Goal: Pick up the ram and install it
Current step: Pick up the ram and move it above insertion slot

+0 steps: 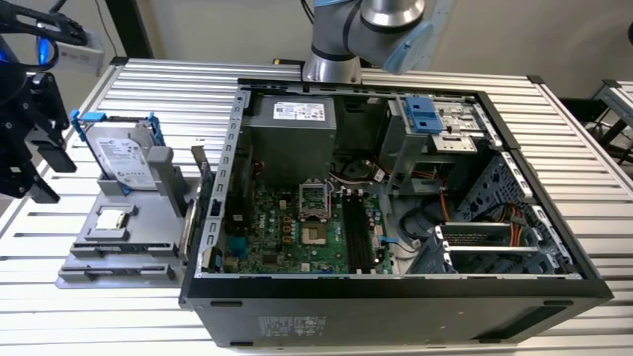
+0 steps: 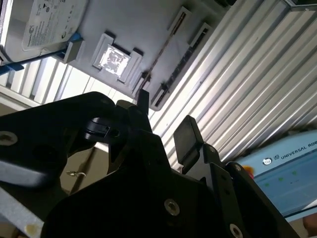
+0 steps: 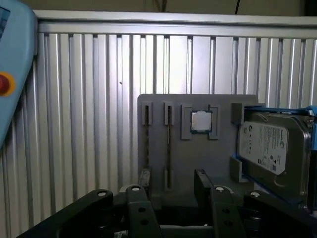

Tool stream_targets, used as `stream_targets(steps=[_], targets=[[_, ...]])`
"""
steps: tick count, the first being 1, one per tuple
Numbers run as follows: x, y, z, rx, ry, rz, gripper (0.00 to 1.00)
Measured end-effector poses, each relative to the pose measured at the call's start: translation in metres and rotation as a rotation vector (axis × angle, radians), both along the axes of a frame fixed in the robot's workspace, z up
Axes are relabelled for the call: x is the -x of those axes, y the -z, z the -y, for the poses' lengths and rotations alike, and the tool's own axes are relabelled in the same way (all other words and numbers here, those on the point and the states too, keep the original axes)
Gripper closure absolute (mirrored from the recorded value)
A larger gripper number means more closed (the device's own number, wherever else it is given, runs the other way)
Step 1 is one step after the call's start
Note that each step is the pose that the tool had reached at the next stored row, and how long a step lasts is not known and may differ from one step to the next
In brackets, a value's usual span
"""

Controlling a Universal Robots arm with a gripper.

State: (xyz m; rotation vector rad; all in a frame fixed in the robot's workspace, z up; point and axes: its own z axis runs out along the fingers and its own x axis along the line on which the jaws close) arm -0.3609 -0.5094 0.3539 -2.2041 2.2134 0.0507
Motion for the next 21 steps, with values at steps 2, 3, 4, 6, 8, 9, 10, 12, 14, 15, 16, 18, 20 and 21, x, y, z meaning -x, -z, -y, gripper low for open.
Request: stream_targets(steps=[2, 3, 4, 6, 8, 9, 10, 12, 14, 15, 16, 18, 20, 21], targets=[[0.0, 0.0025, 0.0012, 0.0, 0.0, -0.0033, 0.0], [0.0, 0.0036, 0.0021, 0.0001, 0.0, -0.0055, 0.0], [0.0, 0.0047, 0.003, 0.0003, 0.0, -0.0077, 0.0], [0.0, 0.0073, 0.0052, 0.0001, 0.0, -0.0113, 0.0], [-0.0001, 0.0108, 0.0072, 0.0, 0.0, -0.0122, 0.0], [0.0, 0.0127, 0.0079, -0.0003, 0.0, -0.0123, 0.0], [0.0, 0.0145, 0.0082, -0.0007, 0.0, -0.0123, 0.0], [0.0001, 0.018, 0.0083, -0.0009, 0.0, -0.0122, 0.0], [-0.0001, 0.0216, 0.0084, -0.0009, -0.002, -0.0105, 0.0], [-0.0001, 0.0233, 0.0084, -0.0008, -0.004, -0.0096, 0.0], [-0.0001, 0.0251, 0.0084, -0.0009, -0.006, -0.0091, 0.0], [-0.0001, 0.0283, 0.0084, -0.0006, -0.008, -0.0088, 0.0], [-0.0001, 0.0307, 0.0084, -0.0003, -0.009, -0.0088, 0.0], [0.0, 0.0315, 0.0084, -0.0003, -0.01, -0.0088, 0.0]])
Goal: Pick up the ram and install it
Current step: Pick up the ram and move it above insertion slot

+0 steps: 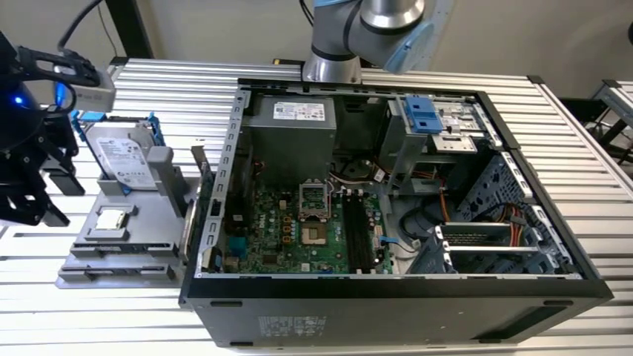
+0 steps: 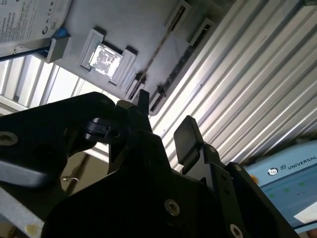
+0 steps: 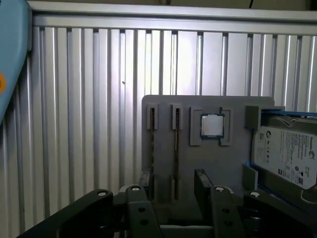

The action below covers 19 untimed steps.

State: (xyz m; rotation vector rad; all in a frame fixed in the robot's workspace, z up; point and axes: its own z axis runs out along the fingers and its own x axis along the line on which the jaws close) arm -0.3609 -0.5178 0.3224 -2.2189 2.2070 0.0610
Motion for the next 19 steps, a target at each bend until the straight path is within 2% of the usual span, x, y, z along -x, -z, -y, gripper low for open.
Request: stream_targets(steps=[4, 11, 19], targets=[[0.0, 0.0056, 0.0006, -0.0001, -0.001, 0.0008, 0.0], [0.0001, 0.0183, 0.0046, 0.0, -0.001, 0.0009, 0.0], [-0.0001, 0.0329, 0.0054, 0.0008, -0.001, 0.0008, 0.0]])
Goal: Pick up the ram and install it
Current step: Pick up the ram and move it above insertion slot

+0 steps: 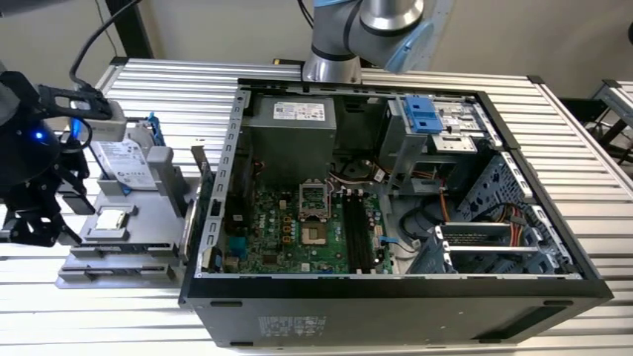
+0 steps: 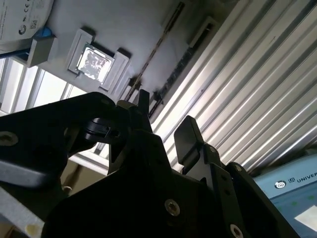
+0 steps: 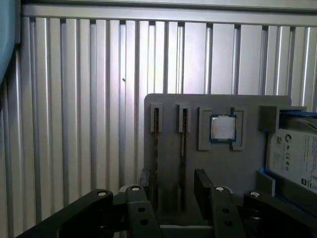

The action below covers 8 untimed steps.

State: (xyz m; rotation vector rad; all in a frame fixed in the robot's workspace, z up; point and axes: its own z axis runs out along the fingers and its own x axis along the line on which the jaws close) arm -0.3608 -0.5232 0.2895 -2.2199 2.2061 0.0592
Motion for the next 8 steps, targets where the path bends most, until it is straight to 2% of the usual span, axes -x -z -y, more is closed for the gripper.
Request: stream_targets(steps=[3, 6, 8], targets=[[0.0, 0.0052, 0.0, 0.0031, 0.0, 0.0002, 0.0], [-0.0001, 0.0083, 0.0, 0.0153, 0.001, 0.0001, 0.0], [-0.0002, 0.0114, 0.0, 0.018, 0.0, 0.0002, 0.0]])
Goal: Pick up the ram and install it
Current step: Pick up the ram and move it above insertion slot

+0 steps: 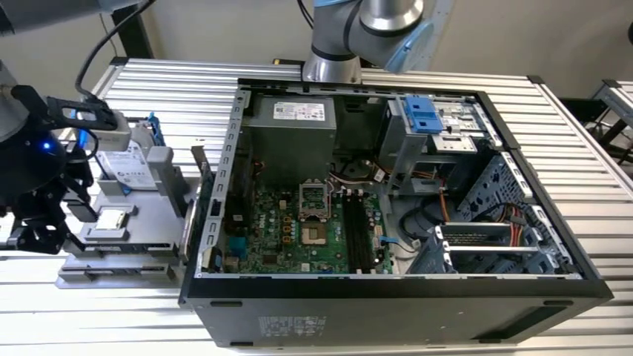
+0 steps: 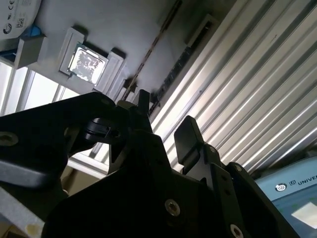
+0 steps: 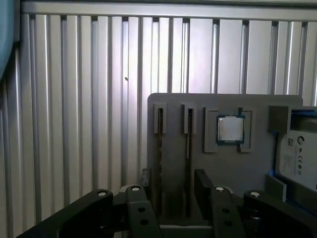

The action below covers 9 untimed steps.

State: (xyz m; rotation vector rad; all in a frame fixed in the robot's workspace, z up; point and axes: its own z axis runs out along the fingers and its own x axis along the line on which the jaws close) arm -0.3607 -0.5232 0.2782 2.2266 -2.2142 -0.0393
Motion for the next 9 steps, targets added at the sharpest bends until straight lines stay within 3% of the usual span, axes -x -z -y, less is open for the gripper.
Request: stream_targets(steps=[9], targets=[[-0.001, 0.0162, 0.0002, 0.0002, 0.0, 0.0, 0.0]])
